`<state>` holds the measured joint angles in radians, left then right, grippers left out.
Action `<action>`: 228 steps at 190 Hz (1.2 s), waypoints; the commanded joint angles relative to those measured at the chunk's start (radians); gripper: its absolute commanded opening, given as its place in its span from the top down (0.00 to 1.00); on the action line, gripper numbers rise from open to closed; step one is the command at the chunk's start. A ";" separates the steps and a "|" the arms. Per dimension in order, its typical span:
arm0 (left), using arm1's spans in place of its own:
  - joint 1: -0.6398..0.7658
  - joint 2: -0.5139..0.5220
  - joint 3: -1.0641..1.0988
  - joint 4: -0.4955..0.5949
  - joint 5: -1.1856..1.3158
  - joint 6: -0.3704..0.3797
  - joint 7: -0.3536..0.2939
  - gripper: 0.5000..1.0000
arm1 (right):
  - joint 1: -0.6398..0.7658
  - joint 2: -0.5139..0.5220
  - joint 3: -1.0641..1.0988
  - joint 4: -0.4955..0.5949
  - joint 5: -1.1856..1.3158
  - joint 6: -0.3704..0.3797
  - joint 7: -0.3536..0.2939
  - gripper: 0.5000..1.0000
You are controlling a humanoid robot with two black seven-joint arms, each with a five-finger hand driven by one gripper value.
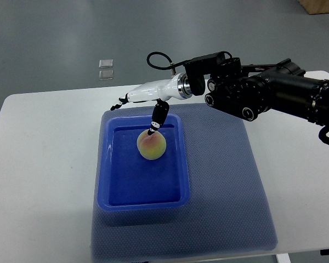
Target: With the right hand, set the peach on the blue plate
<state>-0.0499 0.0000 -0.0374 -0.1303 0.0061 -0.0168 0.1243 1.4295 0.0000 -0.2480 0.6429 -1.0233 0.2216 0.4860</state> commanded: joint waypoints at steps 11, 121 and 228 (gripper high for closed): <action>-0.002 0.000 -0.001 0.000 0.000 0.000 0.000 0.00 | -0.011 0.000 0.075 -0.029 0.206 0.013 -0.009 0.14; -0.001 0.000 -0.001 0.000 0.000 0.000 0.000 0.00 | -0.409 -0.150 0.641 -0.072 0.755 -0.254 -0.167 0.14; -0.001 0.000 0.001 0.001 0.000 0.000 0.000 0.00 | -0.569 -0.156 0.851 -0.072 0.979 -0.292 -0.216 0.14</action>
<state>-0.0506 0.0000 -0.0368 -0.1287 0.0061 -0.0170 0.1242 0.8642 -0.1551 0.5882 0.5705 -0.0820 -0.0765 0.2624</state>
